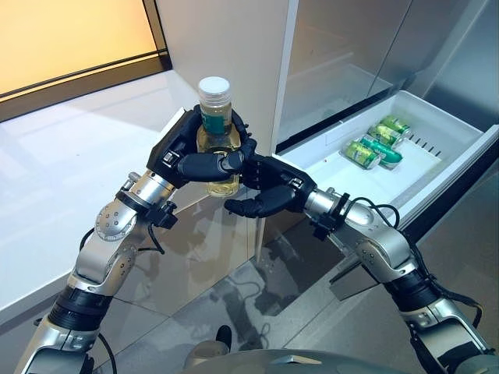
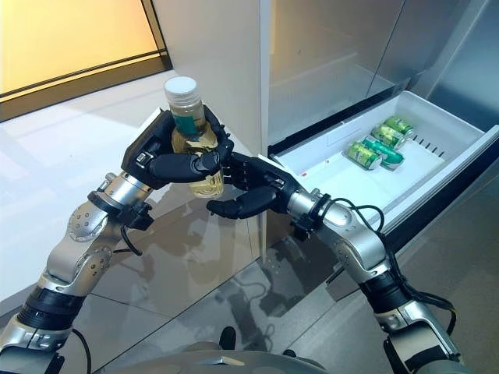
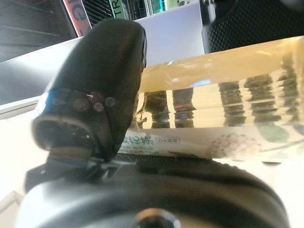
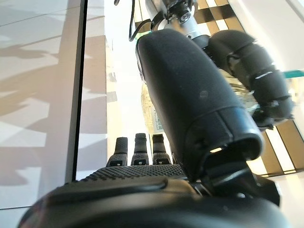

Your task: Put drinks into fridge and close the fridge

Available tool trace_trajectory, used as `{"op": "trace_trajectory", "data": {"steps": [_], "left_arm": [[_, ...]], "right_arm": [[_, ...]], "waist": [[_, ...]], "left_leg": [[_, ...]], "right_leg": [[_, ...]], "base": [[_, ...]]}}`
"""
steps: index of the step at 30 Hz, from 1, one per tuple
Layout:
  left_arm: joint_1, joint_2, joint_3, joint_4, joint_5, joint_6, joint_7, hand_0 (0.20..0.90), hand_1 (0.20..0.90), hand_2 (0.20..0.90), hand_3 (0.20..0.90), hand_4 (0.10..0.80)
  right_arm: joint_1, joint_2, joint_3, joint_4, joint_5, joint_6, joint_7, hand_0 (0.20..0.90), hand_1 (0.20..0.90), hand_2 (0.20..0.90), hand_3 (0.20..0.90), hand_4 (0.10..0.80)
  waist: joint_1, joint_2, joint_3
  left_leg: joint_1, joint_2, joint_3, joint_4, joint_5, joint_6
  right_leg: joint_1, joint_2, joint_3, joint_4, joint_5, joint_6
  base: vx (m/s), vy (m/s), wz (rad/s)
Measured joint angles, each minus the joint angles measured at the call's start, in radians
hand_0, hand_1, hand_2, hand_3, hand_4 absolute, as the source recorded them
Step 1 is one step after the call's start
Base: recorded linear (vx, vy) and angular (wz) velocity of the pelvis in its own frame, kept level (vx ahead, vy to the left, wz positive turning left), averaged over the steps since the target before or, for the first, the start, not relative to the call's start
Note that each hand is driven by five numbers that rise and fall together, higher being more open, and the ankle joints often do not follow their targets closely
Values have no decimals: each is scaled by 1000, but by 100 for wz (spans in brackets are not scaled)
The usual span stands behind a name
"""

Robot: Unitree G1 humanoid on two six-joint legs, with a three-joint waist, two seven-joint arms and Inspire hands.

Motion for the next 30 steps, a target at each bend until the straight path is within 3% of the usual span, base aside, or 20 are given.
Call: {"op": "trace_trajectory", "data": {"steps": [16, 17, 18, 19, 21, 30], "left_arm": [[-45, 0, -51, 0, -8, 46, -15, 300, 300, 300, 200, 100], [-46, 0, -53, 0, -9, 46, -13, 300, 300, 300, 200, 100], [-46, 0, -54, 0, -9, 46, -12, 300, 300, 300, 200, 100], [-46, 0, -56, 0, -9, 46, -13, 300, 300, 300, 200, 100], [-47, 1, -58, 0, -10, 51, -14, 300, 300, 300, 200, 100], [-62, 5, -64, 0, -45, 106, -14, 300, 300, 300, 200, 100]], "right_arm": [[-72, 38, 48, 13, 44, 27, -49, 900, 900, 900, 900, 800], [-77, 37, 49, 14, 44, 36, -49, 808, 808, 808, 793, 693], [-81, 36, 50, 16, 44, 41, -49, 754, 754, 754, 730, 630], [-88, 34, 57, 20, 44, 41, -50, 542, 542, 542, 483, 383], [-100, 34, 71, 30, 44, 42, -51, 300, 300, 300, 200, 100], [-128, 20, 111, 42, 40, 60, -72, 300, 300, 300, 200, 100]], "waist": [[18, 0, 0], [18, 0, 0], [18, 1, 0], [18, 1, 0], [18, 1, 0], [20, 1, 0]], "left_leg": [[0, -1, -3, 0, 1, 1], [0, -1, -3, 0, 1, 1], [0, -1, -3, 0, 1, 1], [0, -1, -3, 0, 1, 1], [0, -1, -3, 0, 1, 1], [-1, -4, -13, 0, 4, 2]], "right_leg": [[1, -1, -1, 0, 0, 0], [1, -1, -1, 0, 0, 0], [1, -1, -1, 0, 0, 0], [2, -1, -1, 0, 0, 0], [2, -1, -2, 0, 0, 0], [4, -2, -12, 0, -1, 1]], "base": [[0, 0, 0], [0, 0, 0], [0, 0, 0], [0, 0, 0], [0, 0, 0], [4, 1, 3]]}}
